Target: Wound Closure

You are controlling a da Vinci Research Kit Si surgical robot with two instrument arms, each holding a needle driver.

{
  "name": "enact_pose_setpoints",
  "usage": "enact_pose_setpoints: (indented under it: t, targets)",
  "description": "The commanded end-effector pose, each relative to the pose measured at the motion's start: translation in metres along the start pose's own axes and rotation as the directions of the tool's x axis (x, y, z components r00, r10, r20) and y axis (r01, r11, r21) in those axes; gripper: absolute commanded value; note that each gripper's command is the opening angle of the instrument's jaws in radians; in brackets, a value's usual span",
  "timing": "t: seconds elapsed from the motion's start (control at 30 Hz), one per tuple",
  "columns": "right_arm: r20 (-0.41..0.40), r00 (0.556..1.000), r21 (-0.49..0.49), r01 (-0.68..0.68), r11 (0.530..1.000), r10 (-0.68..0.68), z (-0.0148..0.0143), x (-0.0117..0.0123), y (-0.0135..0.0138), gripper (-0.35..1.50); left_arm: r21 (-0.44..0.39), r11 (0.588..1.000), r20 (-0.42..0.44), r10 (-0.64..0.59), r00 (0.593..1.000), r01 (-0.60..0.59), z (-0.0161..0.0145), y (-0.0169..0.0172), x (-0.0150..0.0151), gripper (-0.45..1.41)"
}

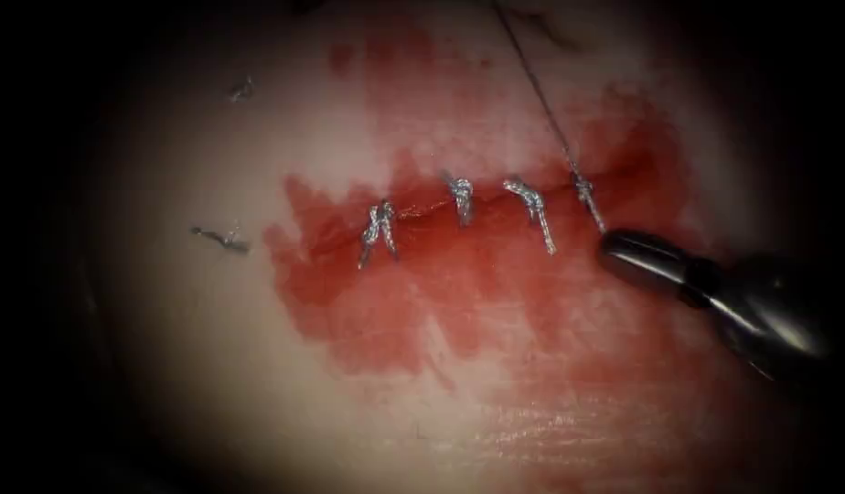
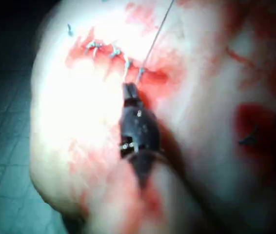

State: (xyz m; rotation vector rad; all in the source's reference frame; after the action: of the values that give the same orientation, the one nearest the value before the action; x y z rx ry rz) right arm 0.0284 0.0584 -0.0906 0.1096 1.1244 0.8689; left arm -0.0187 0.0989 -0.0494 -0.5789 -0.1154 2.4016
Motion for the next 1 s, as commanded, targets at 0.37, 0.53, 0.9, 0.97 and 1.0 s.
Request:
enact_pose_setpoints:
  t: [0.37, 0.53, 0.9, 0.97, 1.0]
  targets:
    - [-0.011, 0.998, 0.011, -0.062, 0.998, 0.062, -0.0014, 0.0064, 0.0007, 1.3, -0.25, 0.968, -0.184, -0.068, 0.981, 0.02, -0.0066, 0.0077, 0.0013, -0.35]
    - [-0.009, 0.997, 0.015, -0.082, 0.997, 0.082, 0.0002, 0.0085, 0.0011, 1.31, -0.3, 0.954, -0.235, -0.076, 0.969, 0.002, -0.0119, 0.0118, 0.0011, -0.35]
    - [-0.024, 1.0, 0.011, -0.003, 1.0, 0.004, 0.0052, 0.0074, 0.0029, 1.47, -0.299, 0.954, -0.253, -0.085, 0.964, 0.005, -0.0163, 0.0133, 0.0016, -0.35]
    - [-0.019, 1.0, 0.015, 0.02, 1.0, -0.02, 0.0061, 0.0068, 0.0028, 1.47, -0.298, 0.954, -0.253, -0.085, 0.964, 0.006, -0.0163, 0.0134, 0.0017, -0.35]
    - [-0.017, 0.999, 0.013, 0.028, 1.0, -0.028, 0.0065, 0.0065, 0.0028, 1.47, -0.299, 0.954, -0.253, -0.085, 0.964, 0.006, -0.0163, 0.0134, 0.0017, -0.35]
